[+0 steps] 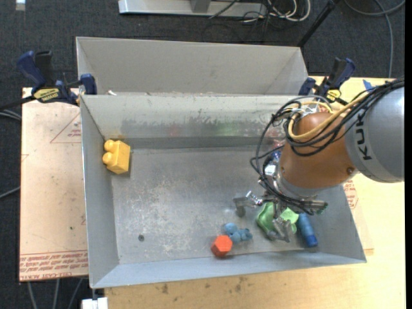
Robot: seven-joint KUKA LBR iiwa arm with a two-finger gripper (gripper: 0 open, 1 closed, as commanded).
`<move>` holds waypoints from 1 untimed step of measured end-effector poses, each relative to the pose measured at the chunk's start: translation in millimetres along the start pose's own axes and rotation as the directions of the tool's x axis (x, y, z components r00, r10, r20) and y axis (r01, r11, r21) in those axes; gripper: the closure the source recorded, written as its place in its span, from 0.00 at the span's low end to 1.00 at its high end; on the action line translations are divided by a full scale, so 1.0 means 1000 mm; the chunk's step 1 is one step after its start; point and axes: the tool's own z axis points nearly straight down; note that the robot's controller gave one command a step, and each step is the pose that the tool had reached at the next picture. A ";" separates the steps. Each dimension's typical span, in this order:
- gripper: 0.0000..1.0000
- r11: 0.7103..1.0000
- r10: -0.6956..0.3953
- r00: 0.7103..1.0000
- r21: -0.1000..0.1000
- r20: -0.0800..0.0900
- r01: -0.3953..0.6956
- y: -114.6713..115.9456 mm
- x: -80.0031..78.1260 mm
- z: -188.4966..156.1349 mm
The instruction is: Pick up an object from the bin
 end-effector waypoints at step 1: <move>0.00 0.998 0.065 0.998 0.011 0.003 -0.065 -0.077 0.040 -0.072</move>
Offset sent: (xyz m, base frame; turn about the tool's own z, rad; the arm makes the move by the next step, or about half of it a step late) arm 0.0224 -0.0775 0.0675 0.0539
